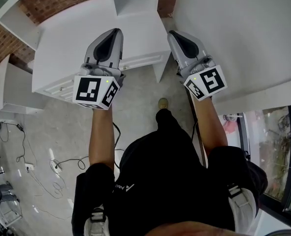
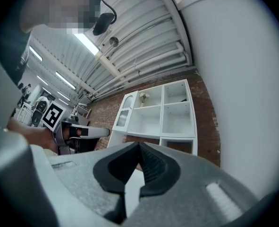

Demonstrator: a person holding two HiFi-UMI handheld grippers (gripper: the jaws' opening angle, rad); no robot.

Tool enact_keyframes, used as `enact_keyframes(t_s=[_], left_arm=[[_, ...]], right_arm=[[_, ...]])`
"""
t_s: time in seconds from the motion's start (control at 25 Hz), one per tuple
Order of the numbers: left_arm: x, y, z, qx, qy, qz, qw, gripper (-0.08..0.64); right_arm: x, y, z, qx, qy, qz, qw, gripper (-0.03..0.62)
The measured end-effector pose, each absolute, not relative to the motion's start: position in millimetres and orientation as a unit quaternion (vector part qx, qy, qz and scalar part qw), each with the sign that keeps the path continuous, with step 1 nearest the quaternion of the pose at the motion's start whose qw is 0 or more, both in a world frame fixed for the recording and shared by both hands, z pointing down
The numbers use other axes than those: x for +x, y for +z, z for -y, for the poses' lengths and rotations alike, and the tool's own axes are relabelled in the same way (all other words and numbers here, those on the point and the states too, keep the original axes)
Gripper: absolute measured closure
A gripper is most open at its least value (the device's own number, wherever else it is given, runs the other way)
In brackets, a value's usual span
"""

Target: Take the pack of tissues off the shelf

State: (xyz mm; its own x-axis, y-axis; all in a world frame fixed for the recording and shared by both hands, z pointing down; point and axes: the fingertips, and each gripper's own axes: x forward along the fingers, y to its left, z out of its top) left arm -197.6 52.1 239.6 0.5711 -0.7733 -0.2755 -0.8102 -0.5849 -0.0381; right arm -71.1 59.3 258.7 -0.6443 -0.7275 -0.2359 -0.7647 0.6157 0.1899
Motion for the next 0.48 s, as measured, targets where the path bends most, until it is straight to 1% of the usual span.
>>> enact_keyframes(t_s=[0.48], left_arm=[[-140.6, 243.2, 120.0, -0.858, 0.109, -0.495, 0.081, 0.561]], right_arm=[[-5.8, 258.5, 113.4, -0.383, 0.158, -0.907, 0.079, 0.591]])
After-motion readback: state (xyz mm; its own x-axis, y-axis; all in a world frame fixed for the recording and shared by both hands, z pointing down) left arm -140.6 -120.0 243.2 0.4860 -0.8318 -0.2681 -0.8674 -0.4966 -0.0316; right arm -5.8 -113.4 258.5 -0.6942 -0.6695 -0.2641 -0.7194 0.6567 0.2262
